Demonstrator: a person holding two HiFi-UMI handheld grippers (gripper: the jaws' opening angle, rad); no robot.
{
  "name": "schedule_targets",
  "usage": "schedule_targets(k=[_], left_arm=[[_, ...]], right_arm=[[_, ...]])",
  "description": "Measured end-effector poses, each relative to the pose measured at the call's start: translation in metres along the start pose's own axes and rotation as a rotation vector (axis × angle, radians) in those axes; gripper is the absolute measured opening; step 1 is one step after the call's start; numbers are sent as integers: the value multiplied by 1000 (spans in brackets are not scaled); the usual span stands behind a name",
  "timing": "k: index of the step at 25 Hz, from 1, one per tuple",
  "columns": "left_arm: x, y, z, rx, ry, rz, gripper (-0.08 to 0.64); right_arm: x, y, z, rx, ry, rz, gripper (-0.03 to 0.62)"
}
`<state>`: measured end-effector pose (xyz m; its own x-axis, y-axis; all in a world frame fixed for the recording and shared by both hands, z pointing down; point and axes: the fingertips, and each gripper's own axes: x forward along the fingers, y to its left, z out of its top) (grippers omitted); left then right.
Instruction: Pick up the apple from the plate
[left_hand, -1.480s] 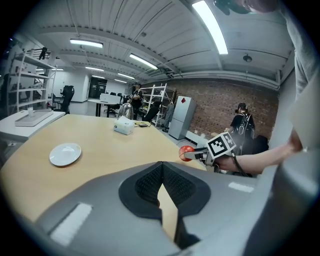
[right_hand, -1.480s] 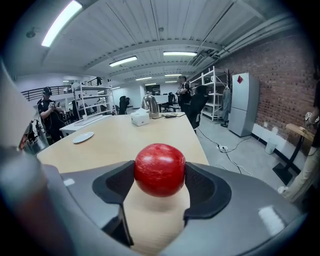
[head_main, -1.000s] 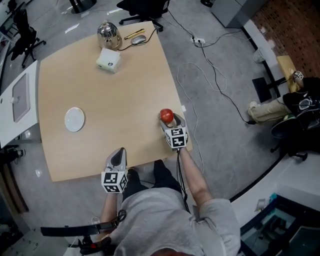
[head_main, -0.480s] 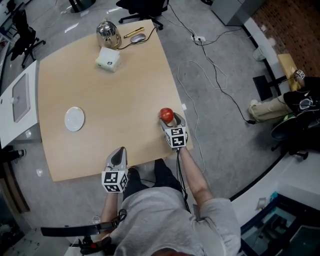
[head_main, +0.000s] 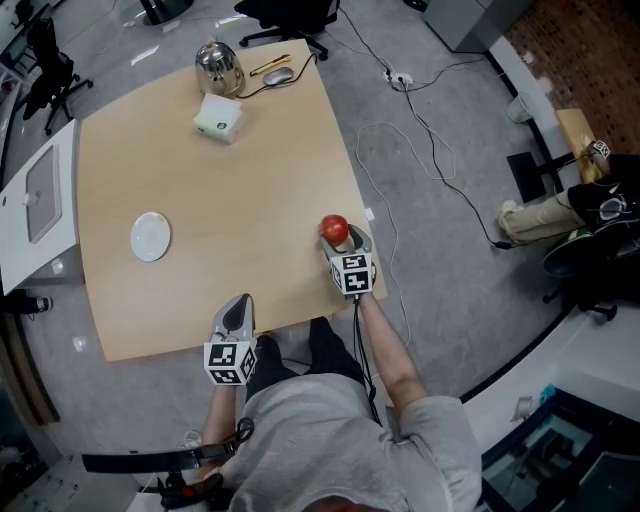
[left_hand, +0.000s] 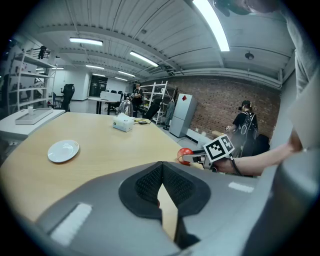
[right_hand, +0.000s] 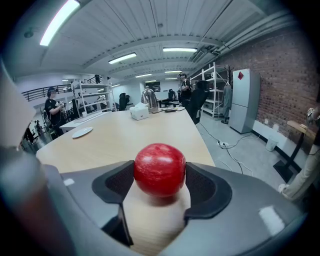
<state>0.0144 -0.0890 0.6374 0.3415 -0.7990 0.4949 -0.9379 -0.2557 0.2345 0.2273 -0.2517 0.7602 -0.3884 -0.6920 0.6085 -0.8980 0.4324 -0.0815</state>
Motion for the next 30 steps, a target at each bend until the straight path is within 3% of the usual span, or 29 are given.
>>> schedule_targets(k=[30], left_arm=[[-5,-1,1,9,-12,-15,18]], right_arm=[[-9,10,7,6,-31,14,383]])
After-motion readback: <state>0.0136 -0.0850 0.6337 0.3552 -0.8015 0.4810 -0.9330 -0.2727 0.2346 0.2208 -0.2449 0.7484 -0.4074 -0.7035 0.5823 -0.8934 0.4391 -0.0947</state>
